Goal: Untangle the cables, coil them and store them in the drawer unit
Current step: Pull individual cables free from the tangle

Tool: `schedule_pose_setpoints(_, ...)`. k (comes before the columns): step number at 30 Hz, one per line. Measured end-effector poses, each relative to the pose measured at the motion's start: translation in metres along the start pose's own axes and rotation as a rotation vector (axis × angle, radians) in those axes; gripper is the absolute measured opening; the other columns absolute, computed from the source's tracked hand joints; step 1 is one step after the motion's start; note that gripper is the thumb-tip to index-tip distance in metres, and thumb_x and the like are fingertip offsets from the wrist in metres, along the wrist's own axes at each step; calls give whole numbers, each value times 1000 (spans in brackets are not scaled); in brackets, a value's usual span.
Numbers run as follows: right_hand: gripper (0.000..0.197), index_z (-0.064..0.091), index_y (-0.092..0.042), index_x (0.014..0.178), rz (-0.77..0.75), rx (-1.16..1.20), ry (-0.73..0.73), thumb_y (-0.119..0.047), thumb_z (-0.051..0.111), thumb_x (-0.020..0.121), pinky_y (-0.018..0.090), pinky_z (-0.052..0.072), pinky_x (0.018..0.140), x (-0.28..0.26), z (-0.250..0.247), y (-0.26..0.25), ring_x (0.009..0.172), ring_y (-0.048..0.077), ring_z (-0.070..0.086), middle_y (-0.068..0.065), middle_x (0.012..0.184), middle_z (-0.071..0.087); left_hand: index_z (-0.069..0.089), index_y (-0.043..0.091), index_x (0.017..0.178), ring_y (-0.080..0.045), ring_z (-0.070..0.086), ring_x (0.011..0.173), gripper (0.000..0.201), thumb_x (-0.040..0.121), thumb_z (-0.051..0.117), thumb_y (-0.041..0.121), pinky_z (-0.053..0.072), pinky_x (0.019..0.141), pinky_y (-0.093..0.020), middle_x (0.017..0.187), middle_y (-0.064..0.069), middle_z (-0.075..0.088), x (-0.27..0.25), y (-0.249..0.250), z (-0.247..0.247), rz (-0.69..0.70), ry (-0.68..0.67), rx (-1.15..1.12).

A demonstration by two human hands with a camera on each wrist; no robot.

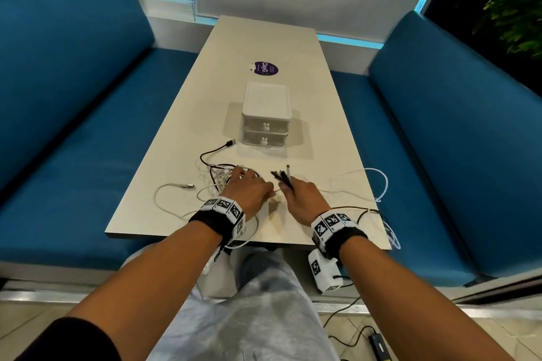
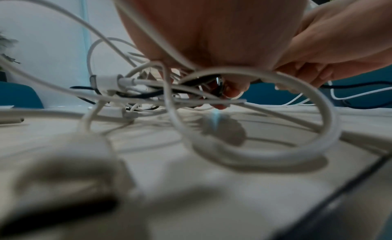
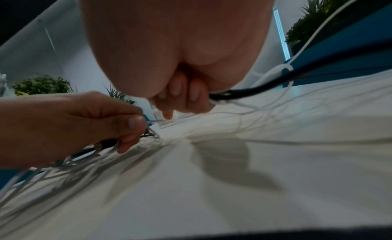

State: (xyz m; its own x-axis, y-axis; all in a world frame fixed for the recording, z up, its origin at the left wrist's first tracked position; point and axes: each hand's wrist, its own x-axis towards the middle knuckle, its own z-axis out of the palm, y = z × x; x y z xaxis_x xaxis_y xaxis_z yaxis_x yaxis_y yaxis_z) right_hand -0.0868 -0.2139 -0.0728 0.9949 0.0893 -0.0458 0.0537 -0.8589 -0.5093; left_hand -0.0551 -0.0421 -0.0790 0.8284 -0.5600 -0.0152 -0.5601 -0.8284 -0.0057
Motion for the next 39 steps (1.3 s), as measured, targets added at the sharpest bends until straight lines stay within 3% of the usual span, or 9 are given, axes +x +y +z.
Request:
schedule_pose_setpoints(3, 31, 61, -11, 117, -5, -7, -92, -30, 42, 101, 39, 48, 83, 2, 7, -1, 101, 36, 61, 17, 109, 68, 59, 29, 111, -25, 46, 118, 28, 103, 32, 34, 21, 106, -49, 114, 4, 65, -2, 1, -2, 14, 7, -27)
schedule_pose_setpoints(6, 31, 61, -16, 120, 18, 10, -116, -33, 43, 100, 34, 46, 80, 3, 6, 5, 100, 33, 61, 15, 110, 68, 58, 26, 104, -23, 47, 118, 20, 102, 38, 28, 21, 105, -49, 111, 6, 64, -1, -1, 1, 13, 6, -6)
schedule_pose_setpoints(11, 29, 62, -14, 111, 35, -56, -146, -34, 45, 100, 33, 41, 71, 3, -1, 10, 94, 32, 61, 14, 102, 67, 61, 26, 102, -23, 48, 116, 24, 102, 40, 38, 21, 105, -48, 110, 7, 65, 3, -5, 7, 16, -25, -19)
schedule_pose_setpoints(20, 35, 60, -13, 117, 260, -321, -47, -38, 40, 102, 37, 51, 77, -10, -38, 71, 91, 31, 63, 13, 101, 67, 62, 35, 108, -22, 47, 118, 24, 102, 39, 41, 18, 105, -49, 117, 12, 64, -3, -21, 12, -45, -25, 6)
schedule_pose_setpoints(24, 37, 58, -13, 117, 340, -195, 65, -39, 38, 101, 38, 52, 75, -7, -27, 61, 88, 34, 63, 15, 101, 65, 62, 34, 107, -22, 46, 119, 26, 103, 37, 39, 16, 107, -50, 115, 10, 65, 0, -13, 11, -49, -31, 13)
schedule_pose_setpoints(28, 36, 56, -15, 122, 248, -78, 138, -39, 38, 101, 41, 53, 75, -3, -18, 36, 88, 39, 62, 19, 101, 65, 62, 32, 106, -23, 47, 118, 29, 103, 35, 39, 16, 108, -50, 113, 8, 66, -2, -14, 7, -57, -34, 25)
schedule_pose_setpoints(32, 33, 62, -13, 119, 56, -8, 15, -33, 44, 100, 39, 51, 76, 2, 0, 9, 93, 38, 63, 18, 104, 69, 62, 29, 103, -24, 49, 112, 31, 103, 33, 39, 21, 102, -49, 108, 6, 68, -1, -8, 1, -41, -13, 2)
schedule_pose_setpoints(36, 28, 66, -14, 110, 44, 32, -52, -30, 46, 99, 39, 50, 80, 2, 10, 0, 94, 34, 63, 14, 102, 71, 60, 30, 104, -23, 48, 111, 26, 103, 34, 31, 21, 99, -48, 108, 8, 67, 0, -3, -4, -20, 22, -34)
schedule_pose_setpoints(39, 26, 66, -14, 106, 64, 44, -86, -31, 48, 98, 35, 47, 72, 2, 8, 4, 89, 32, 63, 13, 97, 70, 60, 27, 101, -24, 49, 111, 27, 103, 35, 37, 22, 99, -48, 105, 6, 68, 0, -6, -2, -14, -5, -8)
